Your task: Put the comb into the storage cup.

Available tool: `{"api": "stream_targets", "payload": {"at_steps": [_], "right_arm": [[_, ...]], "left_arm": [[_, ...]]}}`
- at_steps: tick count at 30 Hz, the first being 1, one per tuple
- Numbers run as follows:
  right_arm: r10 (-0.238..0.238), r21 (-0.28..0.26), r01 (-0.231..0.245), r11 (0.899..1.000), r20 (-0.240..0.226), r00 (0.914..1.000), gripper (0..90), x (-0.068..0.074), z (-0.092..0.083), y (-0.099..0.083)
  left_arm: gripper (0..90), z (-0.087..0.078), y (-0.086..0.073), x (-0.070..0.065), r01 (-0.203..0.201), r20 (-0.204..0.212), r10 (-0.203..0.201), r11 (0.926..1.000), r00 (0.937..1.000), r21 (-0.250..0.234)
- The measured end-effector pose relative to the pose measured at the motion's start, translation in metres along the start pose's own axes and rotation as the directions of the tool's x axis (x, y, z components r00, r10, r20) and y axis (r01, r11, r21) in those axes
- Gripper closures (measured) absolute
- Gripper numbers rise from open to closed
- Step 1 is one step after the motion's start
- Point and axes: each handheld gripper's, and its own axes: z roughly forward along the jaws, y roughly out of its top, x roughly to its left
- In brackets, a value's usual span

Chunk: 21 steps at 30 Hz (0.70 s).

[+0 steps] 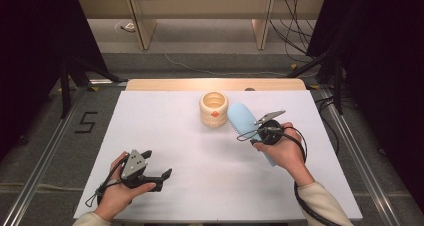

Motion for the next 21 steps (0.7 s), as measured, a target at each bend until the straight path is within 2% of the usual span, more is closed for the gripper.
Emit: {"api": "stream_targets", "payload": {"at_steps": [6, 13, 21], "right_arm": [[-0.009, -0.020, 0.009, 1.000, 0.007, 0.9999, 70.4, -0.0003, -0.0009, 0.0003], [-0.023, -0.076, 0.024, 0.997, 0.011, 0.9997, 70.4, -0.0004, -0.0019, 0.0011], [-0.024, -0.115, 0.025, 0.993, 0.010, 0.9996, 70.4, -0.0004, -0.0028, 0.0019]], "left_arm": [[7.4, 0.0000, -0.0001, 0.0002, 0.002, 0.000, -0.002, 1.0000, 1.0000, -0.002], [7.4, -0.0001, 0.0000, 0.0001, 0.002, 0.000, -0.002, 1.0000, 1.0000, -0.001], [7.5, -0.0001, 0.0001, 0.0001, 0.001, 0.001, -0.001, 1.0000, 1.0000, -0.002]]}}
